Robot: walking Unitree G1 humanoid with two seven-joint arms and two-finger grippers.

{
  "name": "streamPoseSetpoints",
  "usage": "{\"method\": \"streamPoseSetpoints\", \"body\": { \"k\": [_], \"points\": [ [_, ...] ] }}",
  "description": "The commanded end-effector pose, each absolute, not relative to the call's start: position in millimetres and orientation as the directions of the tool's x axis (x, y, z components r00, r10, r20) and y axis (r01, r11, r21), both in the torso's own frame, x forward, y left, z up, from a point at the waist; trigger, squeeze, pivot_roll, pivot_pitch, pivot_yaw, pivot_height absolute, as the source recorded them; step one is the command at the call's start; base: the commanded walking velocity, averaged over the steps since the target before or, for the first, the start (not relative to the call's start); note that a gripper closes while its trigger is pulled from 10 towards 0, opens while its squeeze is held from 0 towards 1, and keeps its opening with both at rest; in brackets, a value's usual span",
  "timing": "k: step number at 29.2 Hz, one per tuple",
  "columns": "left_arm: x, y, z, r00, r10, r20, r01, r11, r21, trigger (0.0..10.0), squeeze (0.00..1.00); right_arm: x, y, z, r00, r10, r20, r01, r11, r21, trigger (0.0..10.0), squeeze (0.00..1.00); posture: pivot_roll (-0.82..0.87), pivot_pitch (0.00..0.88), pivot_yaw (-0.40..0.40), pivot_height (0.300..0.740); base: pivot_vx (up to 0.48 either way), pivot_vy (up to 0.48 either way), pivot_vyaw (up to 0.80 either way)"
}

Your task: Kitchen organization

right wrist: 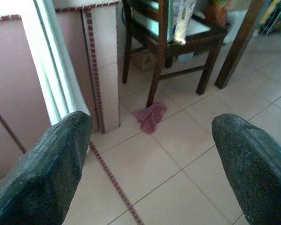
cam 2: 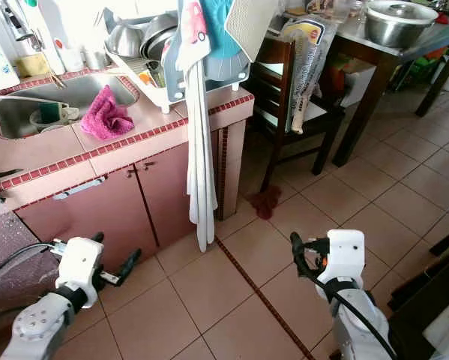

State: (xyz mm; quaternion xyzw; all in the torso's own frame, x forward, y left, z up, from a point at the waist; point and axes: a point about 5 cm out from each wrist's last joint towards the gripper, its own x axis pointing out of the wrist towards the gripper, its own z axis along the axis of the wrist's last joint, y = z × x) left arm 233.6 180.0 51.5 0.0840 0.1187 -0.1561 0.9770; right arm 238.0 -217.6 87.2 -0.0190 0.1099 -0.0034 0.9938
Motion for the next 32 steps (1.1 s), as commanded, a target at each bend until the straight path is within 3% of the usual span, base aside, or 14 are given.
{"method": "streamPoseSetpoints", "body": {
  "k": [1,3,6,11,17,20,24,29,32],
  "points": [
    [241.2,174.4,47.2,0.929,-0.262,-0.261,0.296,0.950,0.098,10.0,0.00,242.7,-223.0,94.7,0.981,-0.052,-0.185,0.042,0.998,-0.056,10.0,0.00,-0.06,0.000,0.005,0.740,0.000,0.000,0.00],
    [246.8,171.6,47.4,0.939,-0.230,-0.256,0.253,0.966,0.060,10.0,0.00,247.9,-223.2,97.8,0.983,-0.070,-0.170,0.061,0.997,-0.056,10.0,0.00,-0.06,0.000,0.010,0.740,0.000,0.000,0.00],
    [248.9,165.6,55.7,0.935,-0.265,-0.234,0.293,0.951,0.096,10.0,0.00,250.4,-221.1,104.1,0.987,-0.052,-0.152,0.040,0.996,-0.081,10.0,0.00,-0.06,0.000,0.017,0.740,0.000,0.000,0.00],
    [253.9,161.1,70.1,0.914,-0.344,-0.214,0.378,0.914,0.147,10.0,0.00,240.5,-223.8,120.0,0.983,0.080,-0.163,-0.117,0.964,-0.237,10.0,0.00,-0.08,0.000,0.070,0.740,0.000,0.000,0.00],
    [260.3,153.3,75.5,0.906,-0.373,-0.200,0.406,0.899,0.164,10.0,0.00,242.2,-220.1,128.3,0.970,0.182,-0.163,-0.224,0.928,-0.298,10.0,0.00,-0.10,0.000,0.108,0.740,0.000,0.000,0.00],
    [263.5,153.3,84.3,0.930,-0.332,-0.154,0.361,0.905,0.228,10.0,0.00,251.3,-214.1,125.0,0.982,0.122,-0.145,-0.155,0.958,-0.240,10.0,0.00,-0.08,0.000,0.083,0.740,0.000,0.000,0.00],
    [261.3,161.6,87.7,0.956,-0.257,-0.140,0.279,0.944,0.174,10.0,0.00,250.7,-198.9,122.9,0.988,0.099,-0.118,-0.121,0.972,-0.200,10.0,0.00,-0.07,0.000,0.056,0.740,0.000,0.000,0.00],
    [249.4,171.0,81.8,0.980,-0.141,-0.138,0.169,0.961,0.218,10.0,0.00,250.2,-184.5,115.5,0.996,-0.023,-0.083,0.021,1.000,-0.016,10.0,0.00,-0.05,0.000,0.040,0.740,0.000,0.000,0.00],
    [249.2,168.2,82.5,0.980,-0.142,-0.137,0.172,0.956,0.236,10.0,0.00,252.7,-186.3,115.1,0.996,-0.068,-0.060,0.062,0.994,-0.093,10.0,0.00,-0.05,0.000,0.044,0.740,0.000,0.000,0.00]
  ]
}}
